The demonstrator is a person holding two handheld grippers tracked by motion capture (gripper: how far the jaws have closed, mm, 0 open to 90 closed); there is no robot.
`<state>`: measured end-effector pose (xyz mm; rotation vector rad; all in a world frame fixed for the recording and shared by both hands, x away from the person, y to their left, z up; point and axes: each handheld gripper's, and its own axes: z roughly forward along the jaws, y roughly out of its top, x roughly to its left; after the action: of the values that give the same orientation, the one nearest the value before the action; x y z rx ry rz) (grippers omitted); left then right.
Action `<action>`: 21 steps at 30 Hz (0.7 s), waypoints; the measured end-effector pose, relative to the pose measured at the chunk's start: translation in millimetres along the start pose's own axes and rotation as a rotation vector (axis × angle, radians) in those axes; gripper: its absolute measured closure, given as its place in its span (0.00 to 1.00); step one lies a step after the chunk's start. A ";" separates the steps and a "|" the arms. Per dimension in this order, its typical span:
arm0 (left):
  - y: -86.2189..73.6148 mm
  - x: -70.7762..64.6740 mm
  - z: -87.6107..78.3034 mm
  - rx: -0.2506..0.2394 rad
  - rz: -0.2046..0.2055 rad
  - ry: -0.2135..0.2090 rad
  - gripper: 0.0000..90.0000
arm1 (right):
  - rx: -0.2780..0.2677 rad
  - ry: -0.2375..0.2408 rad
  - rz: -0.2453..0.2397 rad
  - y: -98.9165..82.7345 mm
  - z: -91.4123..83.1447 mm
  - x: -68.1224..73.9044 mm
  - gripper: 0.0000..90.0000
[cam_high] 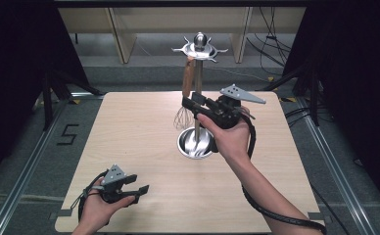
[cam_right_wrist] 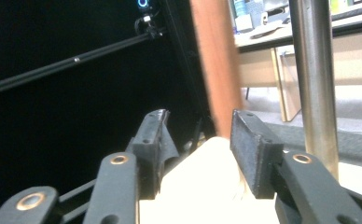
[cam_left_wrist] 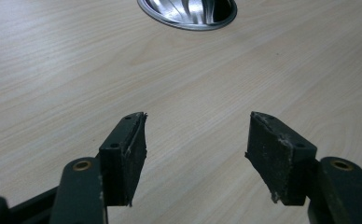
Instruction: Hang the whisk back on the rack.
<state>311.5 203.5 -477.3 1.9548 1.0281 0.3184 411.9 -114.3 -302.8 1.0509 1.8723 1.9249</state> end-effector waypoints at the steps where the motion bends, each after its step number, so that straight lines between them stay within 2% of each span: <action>1: 0.0 0.0 0.0 0.000 0.000 0.000 0.41 | 0.000 0.000 0.000 0.0 0.0 0.0 0.61; 3: 0.0 0.7 -0.8 0.006 0.006 0.002 0.41 | 0.008 -0.006 -0.017 0.3 -1.7 0.0 0.59; 5: -0.4 0.7 -0.4 -0.003 0.005 0.011 0.41 | 0.023 -0.038 -0.058 0.2 -7.6 -1.9 0.57; 6: -0.4 0.7 -0.4 -0.003 0.005 0.011 0.41 | 0.023 -0.038 -0.058 0.2 -7.6 -1.9 0.57; 7: -0.3 0.7 -0.5 0.000 0.006 0.010 0.41 | 0.035 -0.044 -0.086 0.5 -10.2 -4.2 0.56; 8: 0.0 1.1 -1.1 0.009 0.007 0.002 0.41 | 0.040 -0.056 -0.080 -0.3 -13.8 -4.9 0.56; 12: -0.1 0.8 -0.7 0.006 0.005 0.005 0.41 | 0.070 -0.089 -0.131 -4.2 -28.1 -13.1 0.54; 13: -0.3 0.7 -0.2 0.007 0.004 0.005 0.41 | 0.084 -0.103 -0.150 -7.4 -36.1 -17.2 0.53; 17: -0.2 0.8 0.0 0.011 0.004 0.007 0.41 | 0.109 -0.119 -0.168 -14.2 -47.4 -22.4 0.53; 18: -0.8 0.4 1.0 0.001 0.000 0.016 0.41 | 0.136 -0.130 -0.177 -20.0 -56.0 -25.4 0.53; 19: -0.8 0.4 1.0 0.001 0.000 0.016 0.41 | 0.136 -0.130 -0.177 -20.0 -56.0 -25.4 0.53; 20: -0.8 1.1 0.5 0.010 0.004 0.011 0.41 | 0.157 -0.126 -0.210 -28.8 -63.7 -31.1 0.52; 21: -0.8 1.1 0.5 0.010 0.004 0.011 0.41 | 0.157 -0.126 -0.210 -28.8 -63.7 -31.1 0.52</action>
<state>312.1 204.3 -478.4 1.9669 1.0347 0.3274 384.3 -178.5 -334.0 0.9510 1.9992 1.5815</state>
